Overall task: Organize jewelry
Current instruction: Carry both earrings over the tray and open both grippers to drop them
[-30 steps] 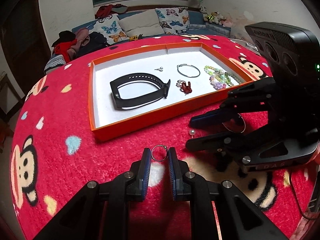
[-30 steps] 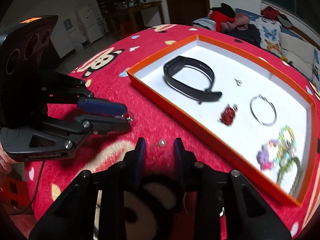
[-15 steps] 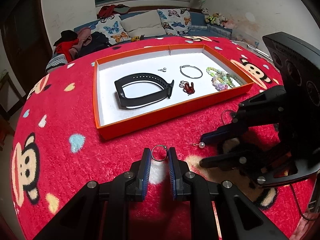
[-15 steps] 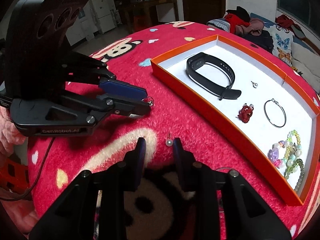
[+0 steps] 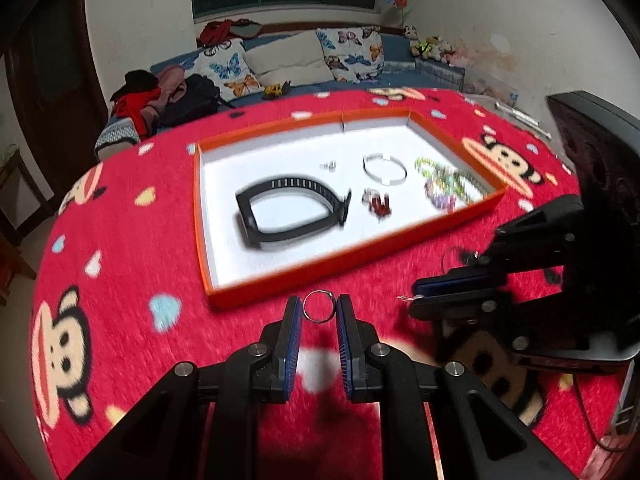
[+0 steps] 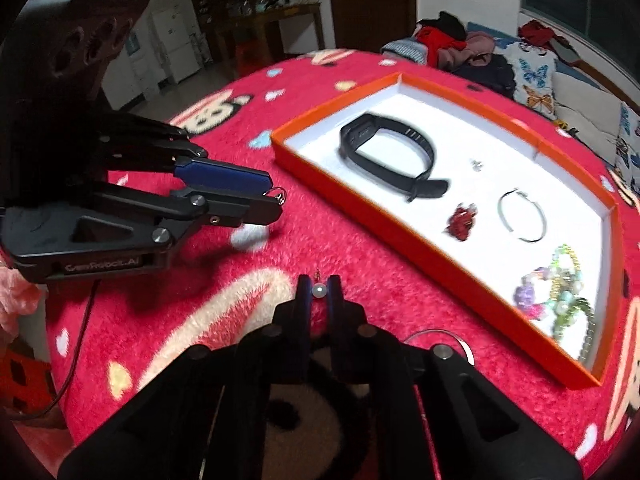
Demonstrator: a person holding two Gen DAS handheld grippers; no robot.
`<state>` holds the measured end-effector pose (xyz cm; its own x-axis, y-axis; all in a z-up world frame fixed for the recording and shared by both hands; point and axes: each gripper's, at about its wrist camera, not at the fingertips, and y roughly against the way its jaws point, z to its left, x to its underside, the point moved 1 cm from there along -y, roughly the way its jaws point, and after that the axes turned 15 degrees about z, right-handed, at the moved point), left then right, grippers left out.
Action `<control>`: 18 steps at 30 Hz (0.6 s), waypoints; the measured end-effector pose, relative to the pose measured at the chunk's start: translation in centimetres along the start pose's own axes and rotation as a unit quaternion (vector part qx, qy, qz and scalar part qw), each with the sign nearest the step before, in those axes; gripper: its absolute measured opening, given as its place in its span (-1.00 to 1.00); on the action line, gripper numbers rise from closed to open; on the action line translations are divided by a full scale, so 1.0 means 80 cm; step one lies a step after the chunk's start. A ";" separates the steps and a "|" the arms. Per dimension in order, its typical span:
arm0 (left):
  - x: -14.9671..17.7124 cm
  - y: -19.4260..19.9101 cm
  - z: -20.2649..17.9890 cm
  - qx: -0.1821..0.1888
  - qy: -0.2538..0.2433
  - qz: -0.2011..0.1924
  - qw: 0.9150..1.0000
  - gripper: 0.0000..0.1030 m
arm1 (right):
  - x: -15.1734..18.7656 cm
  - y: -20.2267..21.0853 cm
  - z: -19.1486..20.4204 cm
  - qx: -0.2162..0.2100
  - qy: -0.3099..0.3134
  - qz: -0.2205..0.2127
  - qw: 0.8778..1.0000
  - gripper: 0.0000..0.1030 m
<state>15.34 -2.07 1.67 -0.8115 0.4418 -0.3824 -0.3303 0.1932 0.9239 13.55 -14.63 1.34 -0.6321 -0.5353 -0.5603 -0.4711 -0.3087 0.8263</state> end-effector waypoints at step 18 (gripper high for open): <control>-0.075 -0.052 0.020 -0.002 0.001 0.030 1.000 -0.64 | -0.014 0.008 -0.101 0.049 -0.121 -0.019 0.991 -0.82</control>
<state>22.34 -4.12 0.10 -0.8308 0.4510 -0.3262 -0.2825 0.1633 0.9453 18.93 -20.55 2.94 -0.7369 -0.3163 -0.5974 -0.5472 -0.2398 0.8019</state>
